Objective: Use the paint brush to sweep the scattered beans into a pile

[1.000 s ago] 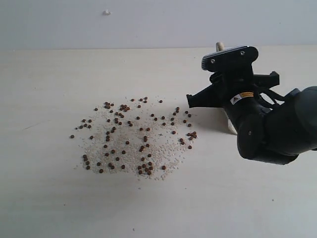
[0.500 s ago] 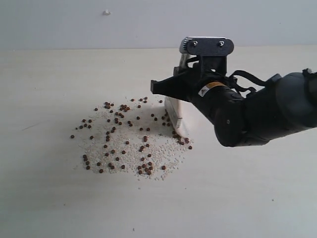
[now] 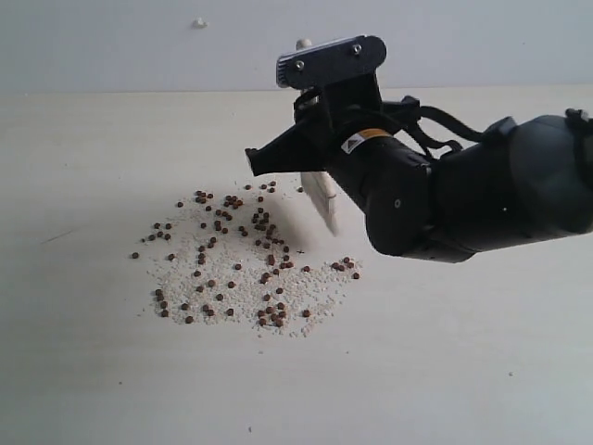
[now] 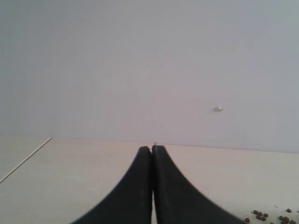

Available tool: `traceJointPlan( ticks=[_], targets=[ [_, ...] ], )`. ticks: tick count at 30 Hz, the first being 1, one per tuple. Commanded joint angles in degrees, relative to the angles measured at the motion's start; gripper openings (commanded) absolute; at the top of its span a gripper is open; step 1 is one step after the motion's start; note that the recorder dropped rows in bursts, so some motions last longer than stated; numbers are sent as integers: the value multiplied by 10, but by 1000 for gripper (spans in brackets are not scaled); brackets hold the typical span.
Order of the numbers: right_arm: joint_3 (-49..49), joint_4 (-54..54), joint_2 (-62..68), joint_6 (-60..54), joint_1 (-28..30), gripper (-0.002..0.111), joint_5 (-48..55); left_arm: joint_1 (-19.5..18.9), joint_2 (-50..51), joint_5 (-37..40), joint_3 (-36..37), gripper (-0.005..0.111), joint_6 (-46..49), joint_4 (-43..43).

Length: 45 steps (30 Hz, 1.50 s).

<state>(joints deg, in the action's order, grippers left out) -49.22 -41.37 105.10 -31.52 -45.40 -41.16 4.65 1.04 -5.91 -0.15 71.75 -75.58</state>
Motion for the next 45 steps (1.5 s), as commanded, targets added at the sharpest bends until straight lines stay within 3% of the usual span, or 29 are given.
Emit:
traceJointPlan(
  ticks=[1, 4, 8, 13, 17, 24, 29, 39, 45],
  targets=[
    [-4, 33, -42, -121, 1, 0, -14, 1, -3, 4, 2, 0, 0, -1],
    [-4, 132, -49, -136, 28, 0, -12, 1, -3, 4, 2, 0, 0, -1],
    [-22, 286, -25, -78, 94, 0, 19, 1, -3, 4, 2, 0, 0, -1],
    [-78, 556, 52, 94, 167, 0, 33, 1, -3, 4, 2, 0, 0, -1],
    [-133, 754, 108, 246, 182, 0, 33, 1, -3, 4, 2, 0, 0, -1],
    [-221, 804, 186, 296, 182, 0, 34, 1, -3, 4, 2, 0, 0, -1],
    [-231, 883, 202, 390, 182, 0, 35, 1, -3, 4, 2, 0, 0, -1],
    [-231, 1251, 169, 769, 182, 0, 30, 1, -3, 4, 2, 0, 0, -1],
    [-231, 1386, 135, 906, 182, 0, -48, 1, -3, 4, 2, 0, 0, -1]
  ],
)
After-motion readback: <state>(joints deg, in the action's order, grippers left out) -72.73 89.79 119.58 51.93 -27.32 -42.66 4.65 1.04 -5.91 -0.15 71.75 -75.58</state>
